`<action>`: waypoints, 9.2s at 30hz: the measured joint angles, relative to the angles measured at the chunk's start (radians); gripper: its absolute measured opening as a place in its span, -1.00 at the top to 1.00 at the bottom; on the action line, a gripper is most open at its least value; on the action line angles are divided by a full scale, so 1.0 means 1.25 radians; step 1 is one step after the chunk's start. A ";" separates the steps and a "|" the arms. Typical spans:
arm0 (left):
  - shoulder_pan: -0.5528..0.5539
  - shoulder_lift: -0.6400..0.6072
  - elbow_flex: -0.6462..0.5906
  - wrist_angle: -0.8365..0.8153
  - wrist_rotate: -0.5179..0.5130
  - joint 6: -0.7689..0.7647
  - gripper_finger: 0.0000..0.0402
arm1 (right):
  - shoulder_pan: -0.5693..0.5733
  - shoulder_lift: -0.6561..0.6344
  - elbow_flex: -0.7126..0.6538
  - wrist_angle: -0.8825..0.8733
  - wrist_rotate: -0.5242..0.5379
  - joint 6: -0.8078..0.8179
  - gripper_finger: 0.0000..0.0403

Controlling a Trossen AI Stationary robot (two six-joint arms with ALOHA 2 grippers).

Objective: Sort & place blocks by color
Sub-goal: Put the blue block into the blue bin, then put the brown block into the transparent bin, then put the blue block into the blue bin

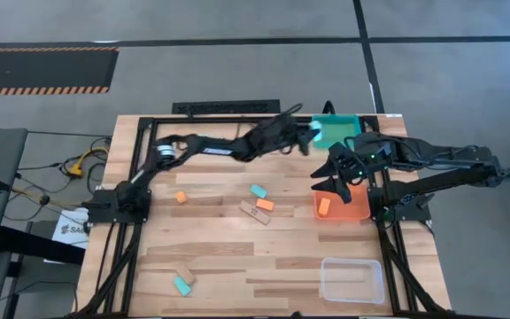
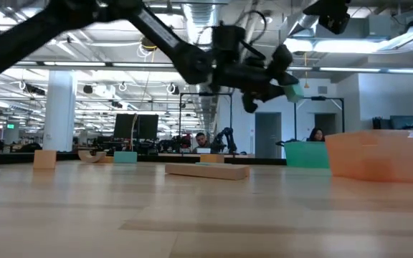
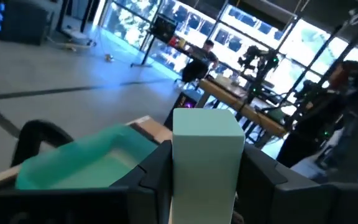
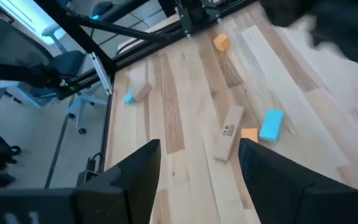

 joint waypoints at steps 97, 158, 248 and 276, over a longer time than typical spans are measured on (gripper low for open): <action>-0.175 -0.740 -0.185 -1.515 0.222 0.426 0.55 | 0.002 0.038 0.001 0.170 0.047 0.005 -0.19; -0.842 -0.588 -0.701 -0.940 0.104 0.329 0.51 | 0.022 0.195 0.000 0.261 0.018 0.021 -0.19; -0.525 0.232 0.476 -0.581 0.043 0.264 -0.59 | 0.315 -0.077 0.042 -0.066 -0.004 0.035 -0.19; -0.229 -0.444 -0.077 -1.391 0.058 0.515 -0.01 | 0.303 -0.046 0.042 -0.012 0.259 0.078 -0.19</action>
